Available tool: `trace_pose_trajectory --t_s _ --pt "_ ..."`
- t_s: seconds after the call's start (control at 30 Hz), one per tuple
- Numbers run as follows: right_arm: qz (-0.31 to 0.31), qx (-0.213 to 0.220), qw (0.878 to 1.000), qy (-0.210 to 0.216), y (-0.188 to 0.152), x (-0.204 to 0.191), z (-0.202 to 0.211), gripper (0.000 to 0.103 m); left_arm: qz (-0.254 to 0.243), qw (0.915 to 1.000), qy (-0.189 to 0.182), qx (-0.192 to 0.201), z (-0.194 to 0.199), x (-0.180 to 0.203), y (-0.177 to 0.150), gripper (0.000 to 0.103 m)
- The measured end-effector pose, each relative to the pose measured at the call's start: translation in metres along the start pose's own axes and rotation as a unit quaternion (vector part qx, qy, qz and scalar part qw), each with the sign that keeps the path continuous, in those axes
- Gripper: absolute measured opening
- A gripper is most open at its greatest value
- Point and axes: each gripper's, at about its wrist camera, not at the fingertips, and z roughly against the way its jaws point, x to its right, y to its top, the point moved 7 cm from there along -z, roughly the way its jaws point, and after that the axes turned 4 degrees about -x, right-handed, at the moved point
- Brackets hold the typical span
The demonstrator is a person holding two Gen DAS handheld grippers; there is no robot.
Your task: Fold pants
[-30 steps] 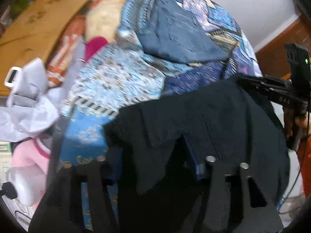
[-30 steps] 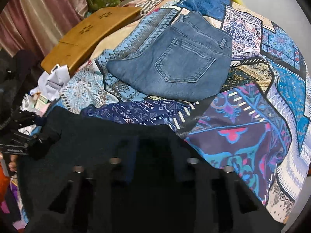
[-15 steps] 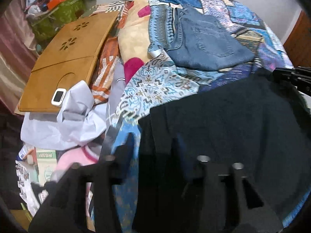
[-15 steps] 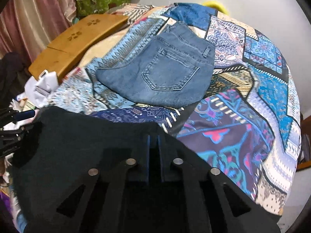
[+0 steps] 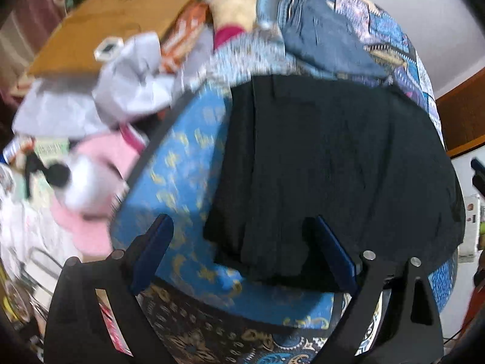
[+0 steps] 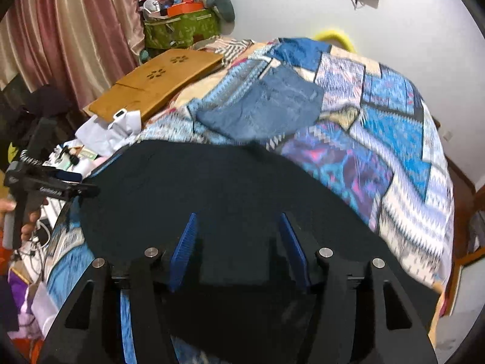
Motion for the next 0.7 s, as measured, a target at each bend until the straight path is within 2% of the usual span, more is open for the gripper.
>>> trace_pose_trajectory --t_s 0.13,0.17,0.2,0.23,0.27,0.3,0.37,0.4,0.47,0.57,0.63,0.67,0.7 --pt "-0.009 -0.033 0.999 0.008 -0.036 0.001 -0.009 0.053 0.021 0.9994 -0.026 -0.004 -0.004 0.007 -0.005 0.094" --pt "-0.01 -0.042 0.999 0.009 -0.044 0.002 -0.011 0.053 0.02 0.9991 -0.038 0.002 -0.001 0.01 -0.004 0.088" --pt "-0.011 -0.05 0.999 0.01 -0.052 0.002 -0.014 0.053 0.011 0.9988 -0.048 0.01 0.002 0.015 -0.004 0.069" --pt "-0.011 -0.054 0.998 0.009 -0.06 0.003 -0.015 0.053 -0.006 0.9985 -0.05 0.018 0.006 0.022 -0.004 0.062" --pt "-0.014 -0.051 0.999 0.01 -0.066 0.004 -0.013 0.054 -0.027 0.9986 -0.03 0.033 0.012 0.027 -0.004 0.056" --pt "-0.02 -0.044 0.999 0.011 -0.069 0.005 -0.011 0.058 -0.044 0.9977 -0.001 0.052 0.019 0.031 -0.003 0.04" --pt "-0.037 -0.04 0.998 0.018 -0.073 0.009 -0.007 0.06 -0.074 0.9936 0.041 0.075 0.03 0.037 -0.003 0.017" --pt "-0.042 -0.041 0.998 0.025 -0.074 0.011 -0.006 0.06 -0.08 0.9931 0.038 0.077 0.036 0.039 -0.004 0.015" --pt "-0.041 -0.044 0.998 0.028 -0.071 0.013 -0.003 0.06 -0.082 0.9929 0.0 0.086 0.055 0.044 -0.004 0.011" --pt "-0.027 -0.034 0.999 0.017 -0.061 0.014 0.005 0.06 -0.089 0.9887 -0.01 0.12 0.083 0.046 -0.004 0.007" --pt "-0.03 -0.02 0.999 0.022 -0.052 0.011 0.013 0.06 -0.074 0.9892 -0.011 0.126 0.091 0.041 -0.004 0.008" --pt "-0.032 -0.014 0.999 0.028 -0.048 0.01 0.015 0.06 -0.065 0.9898 -0.009 0.126 0.091 0.036 -0.003 0.013" --pt "-0.035 -0.006 0.999 0.033 -0.044 0.007 0.017 0.06 -0.058 0.991 -0.006 0.12 0.087 0.031 -0.003 0.029"
